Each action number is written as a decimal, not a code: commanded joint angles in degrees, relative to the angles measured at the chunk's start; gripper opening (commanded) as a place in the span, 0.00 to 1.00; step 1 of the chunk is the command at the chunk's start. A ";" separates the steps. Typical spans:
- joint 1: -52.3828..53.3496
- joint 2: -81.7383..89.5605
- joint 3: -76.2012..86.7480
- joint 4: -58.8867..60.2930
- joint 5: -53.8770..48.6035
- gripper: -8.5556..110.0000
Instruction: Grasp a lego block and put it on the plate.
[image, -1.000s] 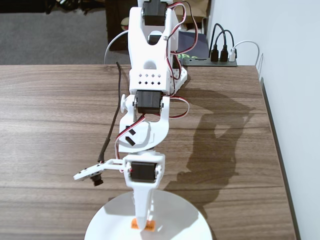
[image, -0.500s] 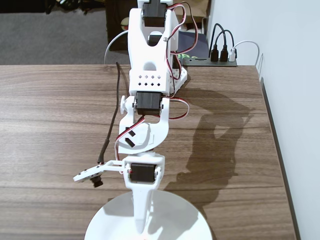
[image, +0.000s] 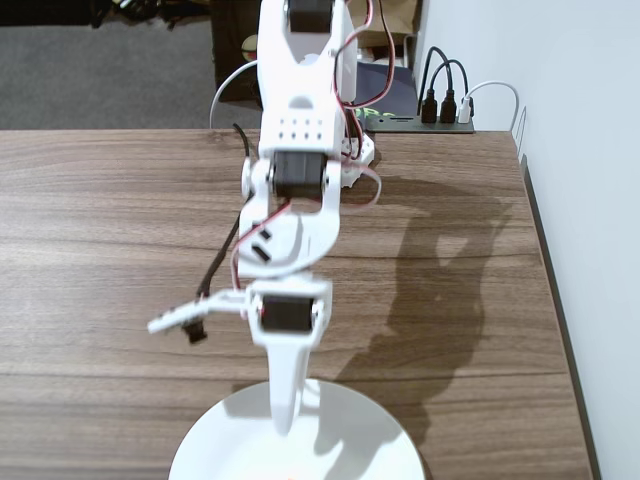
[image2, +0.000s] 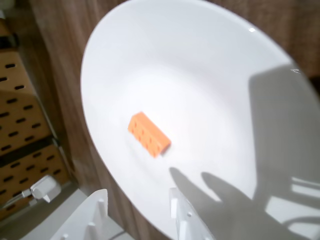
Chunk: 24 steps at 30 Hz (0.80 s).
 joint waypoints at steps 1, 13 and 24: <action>-0.26 8.44 2.46 1.49 0.35 0.13; -0.18 30.59 23.55 7.47 0.09 0.08; -0.44 47.37 37.79 14.50 -2.46 0.08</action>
